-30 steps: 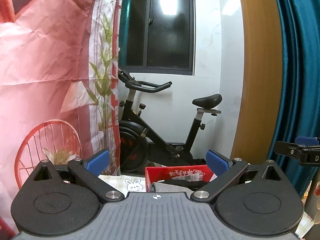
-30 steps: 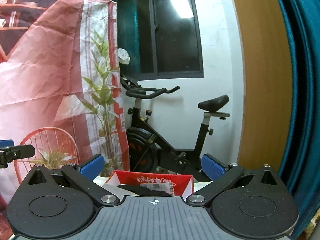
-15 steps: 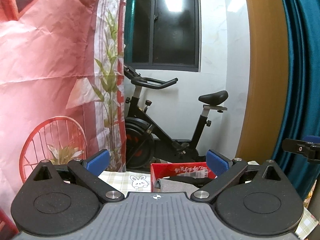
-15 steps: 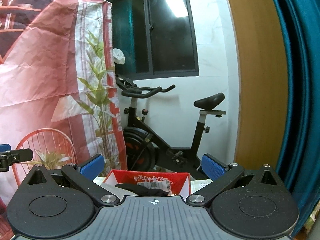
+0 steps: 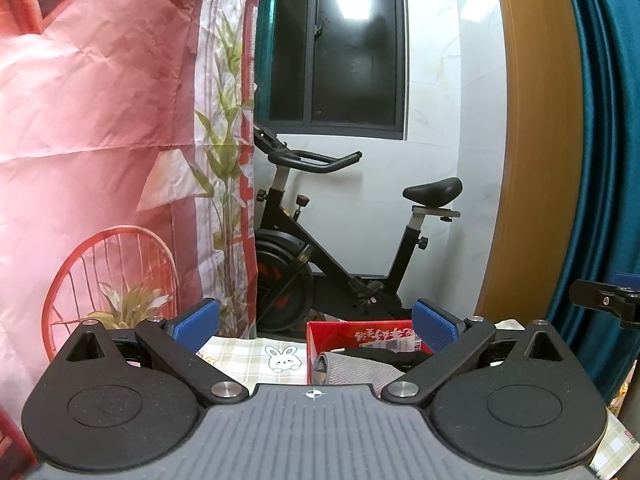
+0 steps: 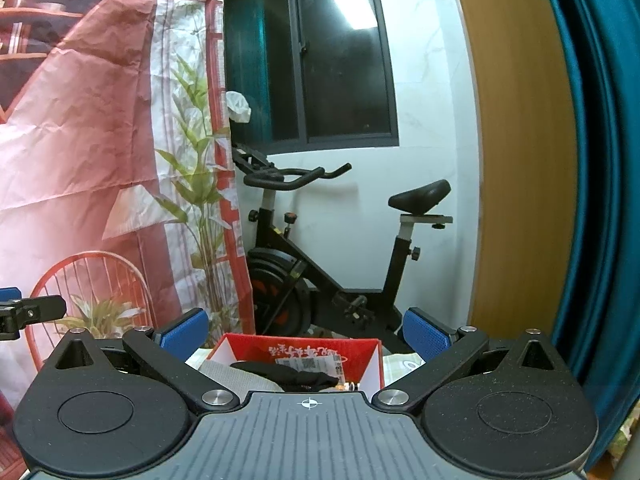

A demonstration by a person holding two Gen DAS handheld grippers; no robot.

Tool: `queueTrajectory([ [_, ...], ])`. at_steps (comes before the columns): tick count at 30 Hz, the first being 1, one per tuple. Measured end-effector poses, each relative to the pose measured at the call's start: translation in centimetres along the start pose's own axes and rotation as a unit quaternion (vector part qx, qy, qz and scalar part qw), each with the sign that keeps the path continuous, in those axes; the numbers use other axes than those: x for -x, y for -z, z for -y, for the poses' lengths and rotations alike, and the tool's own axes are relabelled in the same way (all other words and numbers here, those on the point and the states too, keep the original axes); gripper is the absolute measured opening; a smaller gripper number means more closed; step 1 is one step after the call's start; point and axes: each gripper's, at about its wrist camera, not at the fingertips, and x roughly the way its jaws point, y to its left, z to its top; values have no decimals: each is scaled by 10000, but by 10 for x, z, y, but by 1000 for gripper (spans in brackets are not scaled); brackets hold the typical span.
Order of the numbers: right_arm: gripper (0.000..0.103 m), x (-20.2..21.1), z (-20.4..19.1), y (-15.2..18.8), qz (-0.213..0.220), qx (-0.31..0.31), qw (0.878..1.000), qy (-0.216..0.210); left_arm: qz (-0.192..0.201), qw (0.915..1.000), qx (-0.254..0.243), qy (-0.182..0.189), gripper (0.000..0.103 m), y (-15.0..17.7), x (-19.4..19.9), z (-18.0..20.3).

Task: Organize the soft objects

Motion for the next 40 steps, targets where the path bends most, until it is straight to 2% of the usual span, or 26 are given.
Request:
queueTrajectory([
  [40,103,-3,4,14,-186,-105,9996,161,-25,9997,-170,-199,103,6,-5,4],
])
